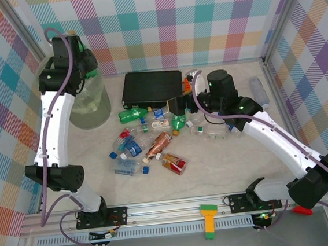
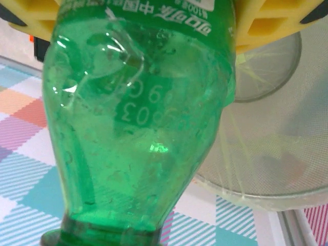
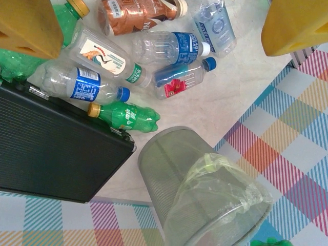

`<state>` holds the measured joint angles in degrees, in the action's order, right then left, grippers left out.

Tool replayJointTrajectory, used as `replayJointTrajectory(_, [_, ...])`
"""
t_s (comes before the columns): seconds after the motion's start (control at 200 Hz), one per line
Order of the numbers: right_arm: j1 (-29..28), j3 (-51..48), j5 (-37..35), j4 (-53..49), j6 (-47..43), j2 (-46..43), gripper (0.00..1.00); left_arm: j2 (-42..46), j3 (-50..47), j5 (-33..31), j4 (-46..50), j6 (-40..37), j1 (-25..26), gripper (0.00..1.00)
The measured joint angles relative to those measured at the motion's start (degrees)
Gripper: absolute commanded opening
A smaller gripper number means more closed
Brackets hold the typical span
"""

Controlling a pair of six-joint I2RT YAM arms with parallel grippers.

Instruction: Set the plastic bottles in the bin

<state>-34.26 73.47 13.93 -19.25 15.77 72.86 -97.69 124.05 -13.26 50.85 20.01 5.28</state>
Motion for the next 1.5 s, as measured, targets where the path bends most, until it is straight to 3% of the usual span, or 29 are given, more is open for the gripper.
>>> replayJointTrajectory(0.185, [-1.1,1.0,-0.3,-0.3,-0.2,0.1,0.99,-6.7,4.7,4.8,-0.4,5.2,-6.5,0.47])
replayJointTrajectory(0.34, [-1.1,0.9,-1.4,-1.7,-0.3,-0.5,0.99,-11.2,5.2,7.4,-0.6,8.1,-8.4,0.47])
replayJointTrajectory(0.55, [-1.1,0.7,-2.2,-2.0,-0.4,-2.3,0.99,-13.3,5.2,9.9,-0.5,9.9,-8.6,0.52])
replayJointTrajectory(0.975, [-1.1,-0.7,-3.0,-2.1,-0.4,-2.9,0.99,-13.1,5.0,10.7,-0.1,10.5,-8.6,0.89])
replayJointTrajectory(1.5, [-1.1,-0.6,-2.8,-1.9,-0.4,-1.8,0.99,-4.4,-2.0,9.3,0.1,9.3,-5.8,0.91])
